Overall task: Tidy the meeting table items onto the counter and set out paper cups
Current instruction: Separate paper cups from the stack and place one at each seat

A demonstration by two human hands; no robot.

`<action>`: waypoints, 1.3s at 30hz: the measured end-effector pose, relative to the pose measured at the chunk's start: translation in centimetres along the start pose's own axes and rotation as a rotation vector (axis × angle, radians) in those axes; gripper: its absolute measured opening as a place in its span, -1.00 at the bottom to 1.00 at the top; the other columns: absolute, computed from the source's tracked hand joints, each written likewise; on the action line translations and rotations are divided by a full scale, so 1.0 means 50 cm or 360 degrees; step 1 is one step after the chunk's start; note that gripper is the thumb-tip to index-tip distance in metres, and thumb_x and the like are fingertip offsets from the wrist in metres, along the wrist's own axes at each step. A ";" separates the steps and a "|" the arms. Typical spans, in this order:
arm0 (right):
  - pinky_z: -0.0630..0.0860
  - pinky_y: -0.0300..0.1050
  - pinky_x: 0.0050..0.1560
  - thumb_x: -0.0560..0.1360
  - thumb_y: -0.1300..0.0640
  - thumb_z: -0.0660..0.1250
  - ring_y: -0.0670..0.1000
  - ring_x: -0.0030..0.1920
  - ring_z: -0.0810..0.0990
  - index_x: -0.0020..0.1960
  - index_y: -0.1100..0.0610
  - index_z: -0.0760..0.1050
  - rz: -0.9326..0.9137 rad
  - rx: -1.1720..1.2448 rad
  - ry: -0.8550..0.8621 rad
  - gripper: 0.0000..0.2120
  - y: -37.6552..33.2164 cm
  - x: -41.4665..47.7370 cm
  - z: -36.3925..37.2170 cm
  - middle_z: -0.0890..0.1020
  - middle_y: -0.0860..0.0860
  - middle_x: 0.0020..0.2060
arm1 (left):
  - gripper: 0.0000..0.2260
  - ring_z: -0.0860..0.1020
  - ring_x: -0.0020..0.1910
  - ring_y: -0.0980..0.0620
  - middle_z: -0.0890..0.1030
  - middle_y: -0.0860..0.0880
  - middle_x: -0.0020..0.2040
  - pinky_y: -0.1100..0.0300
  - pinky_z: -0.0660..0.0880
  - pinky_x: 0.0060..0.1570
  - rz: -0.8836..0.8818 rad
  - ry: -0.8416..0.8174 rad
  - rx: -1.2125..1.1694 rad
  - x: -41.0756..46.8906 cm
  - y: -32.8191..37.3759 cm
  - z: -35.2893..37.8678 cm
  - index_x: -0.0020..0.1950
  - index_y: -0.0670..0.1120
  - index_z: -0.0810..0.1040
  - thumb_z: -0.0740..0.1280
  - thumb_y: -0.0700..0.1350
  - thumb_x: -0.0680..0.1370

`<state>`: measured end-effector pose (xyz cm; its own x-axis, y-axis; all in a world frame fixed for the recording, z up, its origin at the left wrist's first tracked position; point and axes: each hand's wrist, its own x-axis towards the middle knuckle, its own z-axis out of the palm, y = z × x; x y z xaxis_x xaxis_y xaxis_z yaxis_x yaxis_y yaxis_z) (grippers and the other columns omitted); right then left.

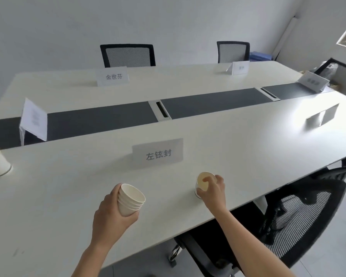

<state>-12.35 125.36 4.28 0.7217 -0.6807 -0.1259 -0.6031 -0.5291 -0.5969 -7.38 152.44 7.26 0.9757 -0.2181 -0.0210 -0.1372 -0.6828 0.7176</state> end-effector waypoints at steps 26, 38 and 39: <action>0.47 -0.35 0.02 0.38 0.09 0.18 -0.19 -0.08 0.52 -0.19 0.13 0.59 -0.0197 0.0468 0.0663 -0.77 0.080 -0.337 -0.228 0.54 -0.33 -0.30 | -0.33 0.50 0.03 -0.07 0.53 -0.02 0.06 0.00 0.49 0.01 0.1379 -0.0998 -0.0174 -0.096 0.334 0.205 0.26 0.16 0.16 0.24 0.23 0.18; 0.52 -0.14 -0.07 0.31 0.07 0.26 -0.08 -0.14 0.55 -0.23 0.05 0.55 -0.0123 0.0442 0.1015 -0.89 0.398 -0.515 -0.503 0.55 -0.22 -0.29 | -0.33 0.51 -0.07 0.07 0.58 0.00 -0.02 0.08 0.47 -0.10 0.1810 -0.0906 -0.0306 -0.437 0.594 0.384 0.27 -0.03 0.33 0.40 0.09 0.20; 0.52 -0.13 -0.06 0.30 0.05 0.26 -0.08 -0.14 0.55 -0.24 0.06 0.56 -0.0044 0.0470 0.1015 -0.86 0.431 -0.533 -0.515 0.54 -0.25 -0.29 | -0.33 0.54 -0.08 0.03 0.58 0.01 -0.02 0.06 0.48 -0.09 0.1805 -0.0964 -0.0305 -0.468 0.602 0.409 0.27 -0.03 0.33 0.41 0.09 0.20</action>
<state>-53.33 119.05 15.14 0.3410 -0.8812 0.3275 -0.4048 -0.4521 -0.7949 -37.85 122.71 15.11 0.0938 -0.9175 0.3865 -0.7546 0.1877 0.6288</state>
